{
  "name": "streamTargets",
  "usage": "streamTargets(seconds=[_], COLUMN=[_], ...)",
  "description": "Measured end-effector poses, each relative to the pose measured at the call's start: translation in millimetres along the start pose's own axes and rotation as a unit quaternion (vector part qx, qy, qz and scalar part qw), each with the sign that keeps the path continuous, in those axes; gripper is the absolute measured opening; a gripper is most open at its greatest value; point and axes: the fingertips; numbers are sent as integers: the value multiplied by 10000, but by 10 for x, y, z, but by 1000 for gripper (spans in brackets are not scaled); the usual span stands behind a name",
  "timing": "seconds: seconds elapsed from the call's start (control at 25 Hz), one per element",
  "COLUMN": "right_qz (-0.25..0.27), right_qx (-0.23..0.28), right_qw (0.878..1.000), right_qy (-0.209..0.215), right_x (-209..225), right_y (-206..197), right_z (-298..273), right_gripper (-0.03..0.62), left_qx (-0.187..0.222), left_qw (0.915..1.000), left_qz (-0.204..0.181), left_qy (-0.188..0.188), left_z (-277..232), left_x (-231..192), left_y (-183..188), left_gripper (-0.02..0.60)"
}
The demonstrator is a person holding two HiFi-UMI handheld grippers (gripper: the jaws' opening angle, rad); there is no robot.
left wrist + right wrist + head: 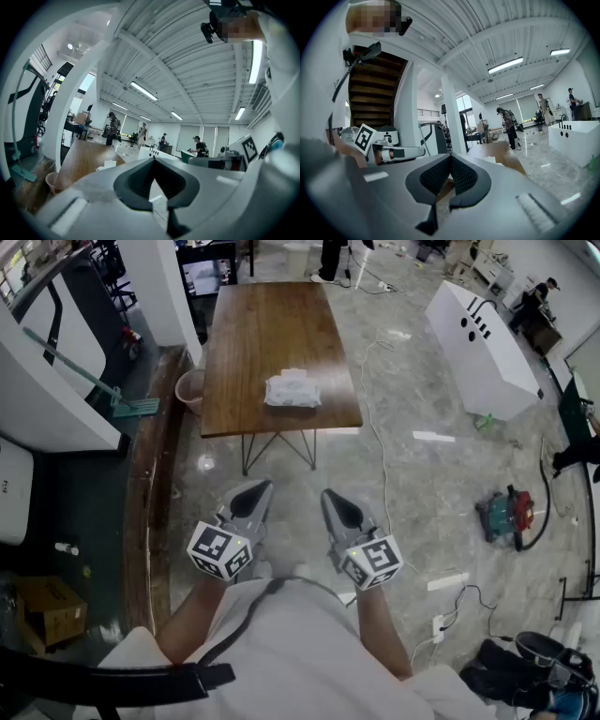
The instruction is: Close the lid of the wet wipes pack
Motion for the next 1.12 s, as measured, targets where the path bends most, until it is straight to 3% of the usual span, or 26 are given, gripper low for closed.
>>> streamTargets(seconds=[0.44,1.12], right_qz=[60,-305], right_qx=[13,62], right_qw=[9999,9986], right_qy=[-159,-431], right_x=[-179,-433], right_y=[-18,-254], right_z=[-112,-157], right_gripper=[9,9], left_qx=[60,16], left_qw=[9998,9994], left_qz=[10,126], left_qy=[-168,-307], left_z=[193,545], left_x=[-169,-456], left_y=[28,-116], left_gripper=[3,3])
Point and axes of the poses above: the fingertips, and each gripper's own axes: z backward along the fingers, x to its right, y out of its top, and after that the axes turned 1 degree about z, right-handed
